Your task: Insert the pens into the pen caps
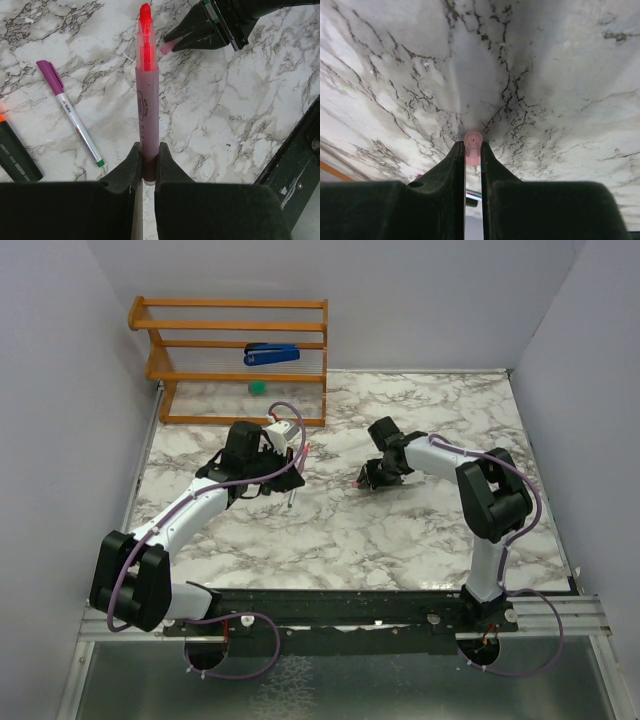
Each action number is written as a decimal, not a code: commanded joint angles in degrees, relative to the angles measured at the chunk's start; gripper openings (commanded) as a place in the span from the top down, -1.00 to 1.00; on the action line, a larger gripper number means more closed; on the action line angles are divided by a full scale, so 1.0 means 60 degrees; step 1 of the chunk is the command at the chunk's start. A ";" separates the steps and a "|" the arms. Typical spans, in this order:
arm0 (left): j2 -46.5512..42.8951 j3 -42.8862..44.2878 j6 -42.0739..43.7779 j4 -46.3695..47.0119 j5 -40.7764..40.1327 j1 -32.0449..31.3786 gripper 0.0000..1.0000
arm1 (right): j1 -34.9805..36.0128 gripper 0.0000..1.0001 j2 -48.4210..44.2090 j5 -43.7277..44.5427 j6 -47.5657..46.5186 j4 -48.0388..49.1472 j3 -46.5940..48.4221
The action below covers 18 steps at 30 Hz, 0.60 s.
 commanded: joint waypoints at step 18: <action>0.0183 -0.0252 -0.0002 0.0381 0.1490 0.0034 1.00 | 0.0012 1.00 -0.2396 0.1142 -0.3258 -0.2449 -0.1630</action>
